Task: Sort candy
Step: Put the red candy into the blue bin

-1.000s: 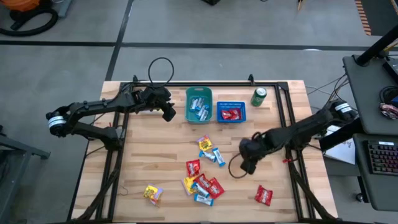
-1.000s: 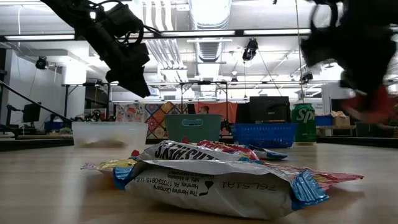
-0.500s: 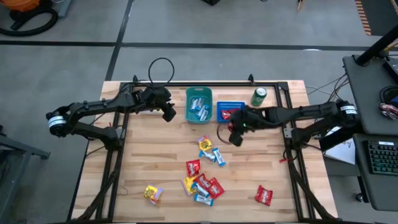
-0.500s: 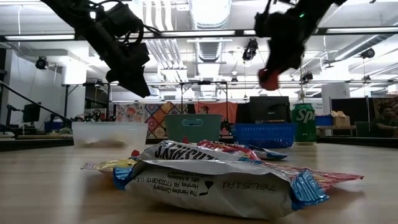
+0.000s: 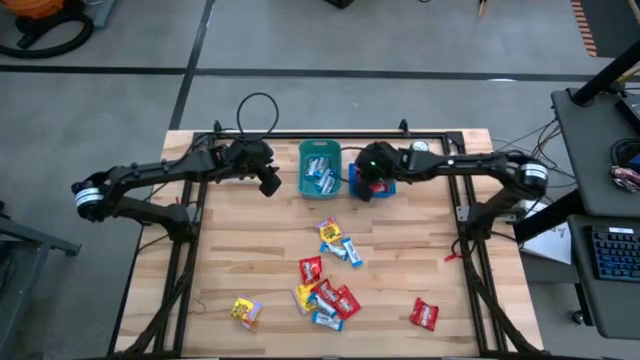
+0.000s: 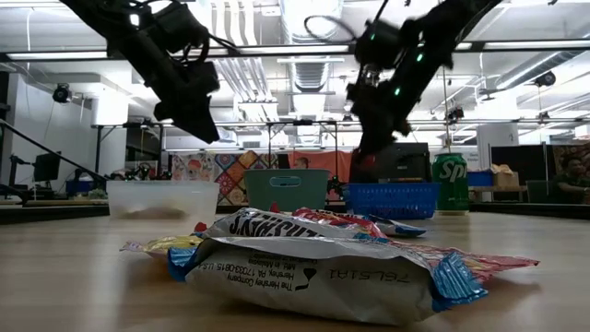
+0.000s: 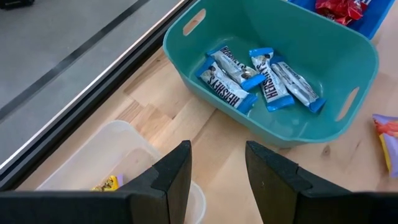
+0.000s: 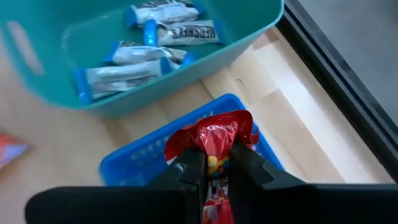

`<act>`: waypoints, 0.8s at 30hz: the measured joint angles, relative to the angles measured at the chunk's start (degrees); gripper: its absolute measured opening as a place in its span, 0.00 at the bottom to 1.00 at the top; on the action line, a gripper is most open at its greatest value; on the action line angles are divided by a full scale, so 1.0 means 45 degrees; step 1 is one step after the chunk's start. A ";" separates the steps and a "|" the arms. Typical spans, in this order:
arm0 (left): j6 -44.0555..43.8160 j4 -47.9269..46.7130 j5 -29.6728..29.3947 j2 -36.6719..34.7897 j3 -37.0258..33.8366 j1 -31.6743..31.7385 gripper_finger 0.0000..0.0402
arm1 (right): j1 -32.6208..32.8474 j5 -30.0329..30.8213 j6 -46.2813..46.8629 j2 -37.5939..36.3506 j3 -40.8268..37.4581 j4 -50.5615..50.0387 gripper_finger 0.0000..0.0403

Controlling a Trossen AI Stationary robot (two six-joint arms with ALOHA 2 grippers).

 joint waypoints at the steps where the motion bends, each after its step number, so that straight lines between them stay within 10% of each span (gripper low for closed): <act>1: -0.0076 -0.0074 0.0000 -0.0074 0.0000 -0.0005 0.34 | -0.0106 -0.0012 -0.0005 0.0239 0.0000 0.0263 0.09; 24: -0.2407 -0.0661 0.0010 -0.0974 0.0000 -0.2634 0.34 | -0.0365 -0.0042 0.0475 0.0606 0.0486 -0.1047 0.54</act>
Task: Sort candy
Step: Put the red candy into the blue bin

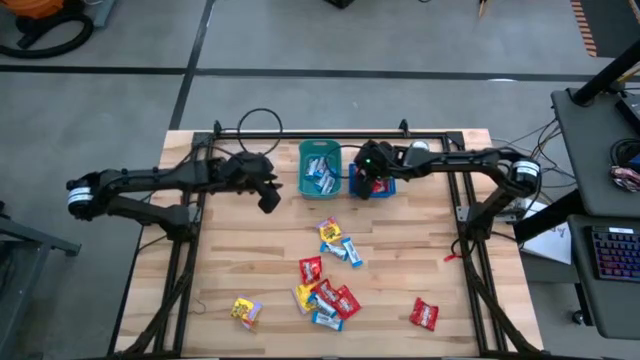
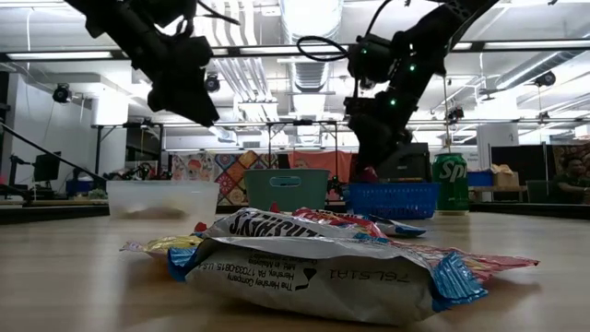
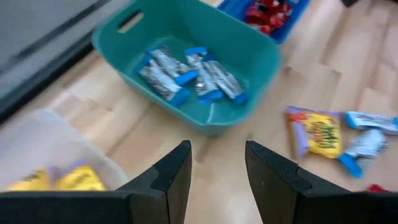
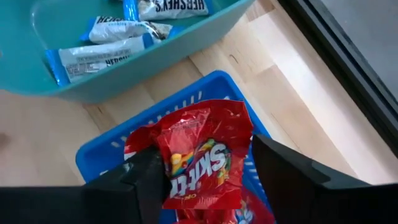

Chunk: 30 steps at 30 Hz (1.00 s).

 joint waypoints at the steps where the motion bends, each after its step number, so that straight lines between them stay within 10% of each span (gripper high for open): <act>1: -0.0293 -0.0005 0.0000 0.0000 0.0000 -0.0221 0.34 | 0.0000 0.0003 -0.0026 -0.0037 0.0000 -0.0036 0.55; 30: -0.2851 0.0329 -0.0131 0.0319 0.0000 -0.3041 0.34 | -0.0666 -0.2678 0.1241 -0.0371 0.0199 -0.0582 0.57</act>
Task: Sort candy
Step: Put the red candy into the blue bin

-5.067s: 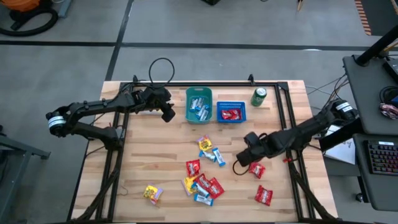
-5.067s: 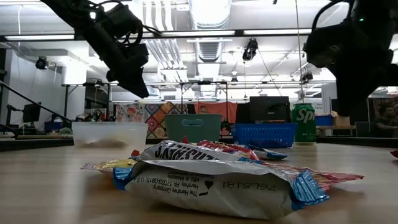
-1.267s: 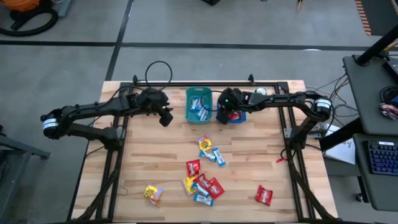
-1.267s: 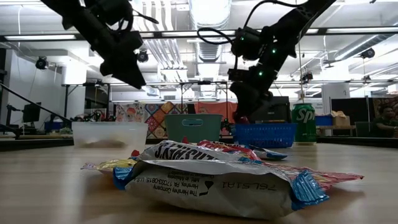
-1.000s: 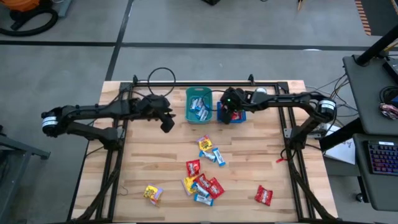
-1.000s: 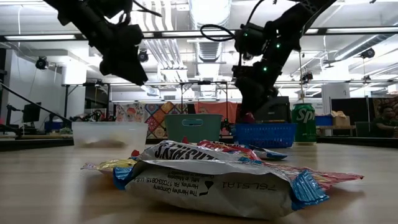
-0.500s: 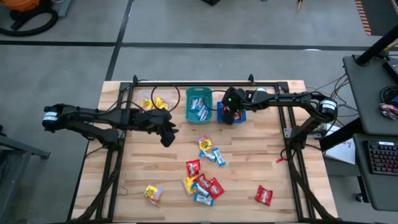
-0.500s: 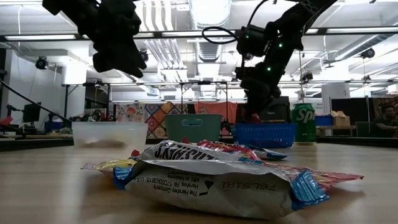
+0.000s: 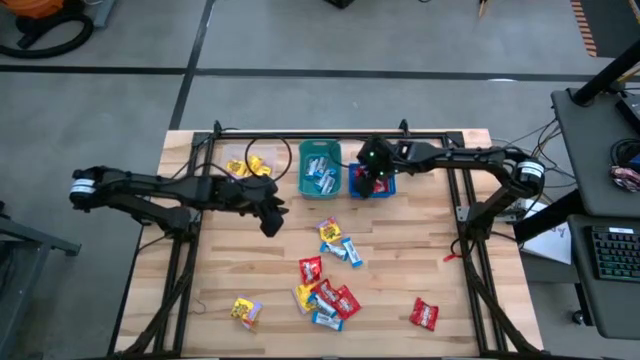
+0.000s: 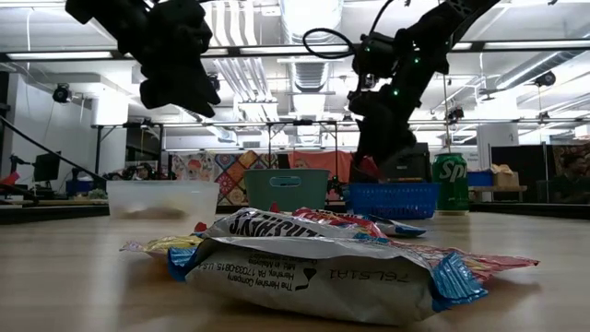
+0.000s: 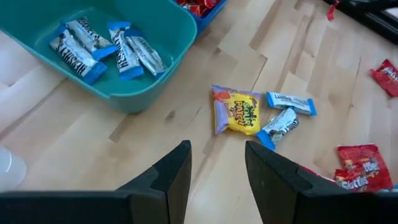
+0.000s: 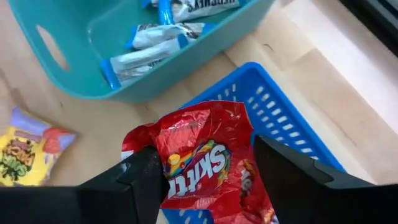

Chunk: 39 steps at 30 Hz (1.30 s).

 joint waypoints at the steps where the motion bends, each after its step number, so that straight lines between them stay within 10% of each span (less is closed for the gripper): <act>1: 0.0105 -0.0006 -0.0001 0.0058 0.0000 0.0000 0.34 | -0.0021 -0.0010 0.0002 -0.0002 0.0000 0.0039 0.57; 18: 0.0454 0.0086 -0.0005 0.0750 0.0000 0.0003 0.34 | -0.0107 0.1199 0.1298 -0.0010 -0.0010 -0.0437 0.89; 29: 0.0401 0.0259 -0.0010 0.0750 0.0000 0.0003 0.34 | -0.0073 0.0765 0.0098 -0.0087 0.1452 -0.2984 0.90; 34: 0.0401 0.0557 -0.0010 0.0750 0.0000 0.0003 0.34 | -0.0098 0.3195 0.0818 -0.0094 0.2089 -0.4503 0.90; 39: 0.0471 0.0829 -0.0005 0.0750 0.0000 -0.0002 0.34 | -0.0031 0.0899 -0.0350 -0.0102 0.1933 -0.3417 0.90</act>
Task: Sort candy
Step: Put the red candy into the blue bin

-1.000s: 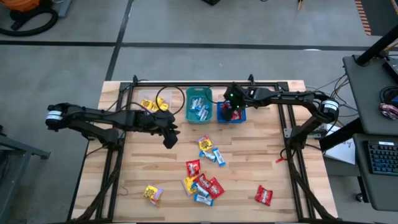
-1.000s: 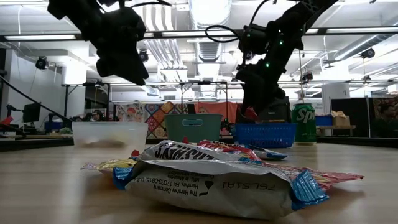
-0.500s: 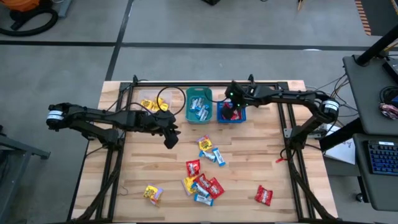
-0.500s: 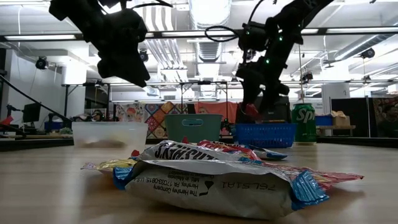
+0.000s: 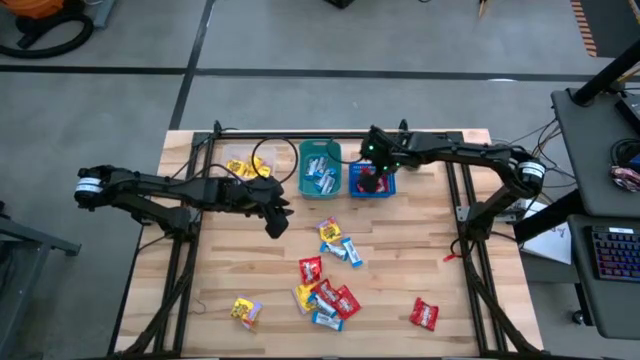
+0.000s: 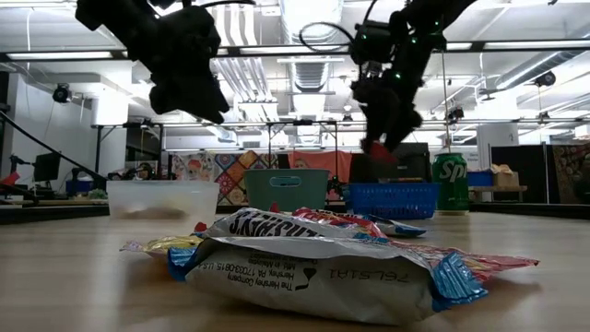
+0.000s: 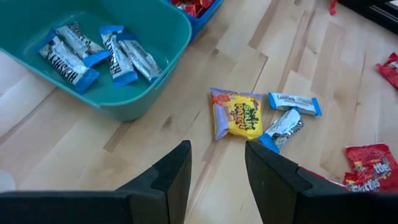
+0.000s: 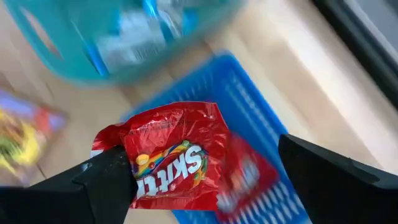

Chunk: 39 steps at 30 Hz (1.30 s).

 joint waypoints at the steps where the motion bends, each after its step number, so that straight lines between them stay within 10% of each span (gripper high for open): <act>1: 0.0047 0.0057 0.0000 0.0000 0.0000 -0.0001 0.34 | 0.0012 0.0053 -0.0001 0.0000 -0.0076 0.0567 0.90; 8: 0.0963 0.1144 0.0005 0.0000 0.0000 -0.0041 0.34 | -0.0020 -0.1648 -0.1980 -0.0150 -0.0703 0.2378 0.90; 17: 0.5387 0.6800 0.0010 0.0586 -0.0332 -0.0737 0.34 | 0.0751 -1.0235 -0.2640 -0.0884 -0.1990 0.8006 0.90; 39: 1.0419 1.2774 0.0685 0.4188 0.0033 -0.1143 0.58 | 0.1964 -1.0421 -0.2260 -0.0774 -0.2176 0.8810 0.90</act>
